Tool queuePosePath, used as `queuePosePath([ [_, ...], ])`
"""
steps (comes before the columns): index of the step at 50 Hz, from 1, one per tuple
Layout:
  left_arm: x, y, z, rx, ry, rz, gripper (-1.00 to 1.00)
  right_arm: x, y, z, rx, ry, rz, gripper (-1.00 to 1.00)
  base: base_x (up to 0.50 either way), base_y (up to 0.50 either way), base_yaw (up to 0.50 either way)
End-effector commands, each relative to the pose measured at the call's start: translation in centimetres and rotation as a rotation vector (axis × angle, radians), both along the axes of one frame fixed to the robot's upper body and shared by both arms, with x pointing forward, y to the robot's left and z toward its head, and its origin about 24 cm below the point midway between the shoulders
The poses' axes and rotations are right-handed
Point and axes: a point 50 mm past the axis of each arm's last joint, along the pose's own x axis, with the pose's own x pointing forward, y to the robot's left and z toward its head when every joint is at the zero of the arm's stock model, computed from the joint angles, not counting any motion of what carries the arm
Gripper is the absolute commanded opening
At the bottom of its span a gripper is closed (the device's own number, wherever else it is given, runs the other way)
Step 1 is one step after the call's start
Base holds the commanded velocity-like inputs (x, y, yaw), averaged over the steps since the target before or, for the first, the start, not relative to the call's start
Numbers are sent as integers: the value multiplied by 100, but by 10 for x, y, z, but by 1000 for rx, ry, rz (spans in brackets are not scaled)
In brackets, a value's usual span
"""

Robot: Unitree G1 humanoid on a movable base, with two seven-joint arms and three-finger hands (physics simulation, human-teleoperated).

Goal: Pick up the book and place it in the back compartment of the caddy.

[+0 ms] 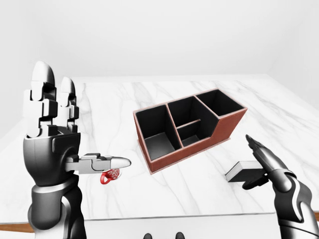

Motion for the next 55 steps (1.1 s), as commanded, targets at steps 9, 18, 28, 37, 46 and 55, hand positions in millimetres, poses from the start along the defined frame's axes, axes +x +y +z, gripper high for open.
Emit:
queuePosePath([
  [9, 1, 0, 0, -1, 3, 0, 100, 0, -9, -4, -8, 17, -25, 100, 0, 0, 0],
  [18, 0, 0, 0, 1, -2, 0, 100, -1, -17, -2, -21, 26, -47, 100, 0, 0, 0],
  [28, 0, 0, 0, 1, -1, -1, 100, 2, -17, -1, -26, 27, -40, 100, 0, 0, 0],
  [37, 0, -1, 0, 1, 2, -2, 100, 8, -16, 2, -30, 24, -27, 100, 0, 0, 0],
  [46, 1, 0, -1, 2, 4, -1, 100, 23, -12, 2, -23, 16, -4, 100, 0, 0, 0],
  [55, 1, 0, -1, 1, 4, -1, 100, 31, -13, -4, -16, 24, -11, 100, 0, 0, 0],
])
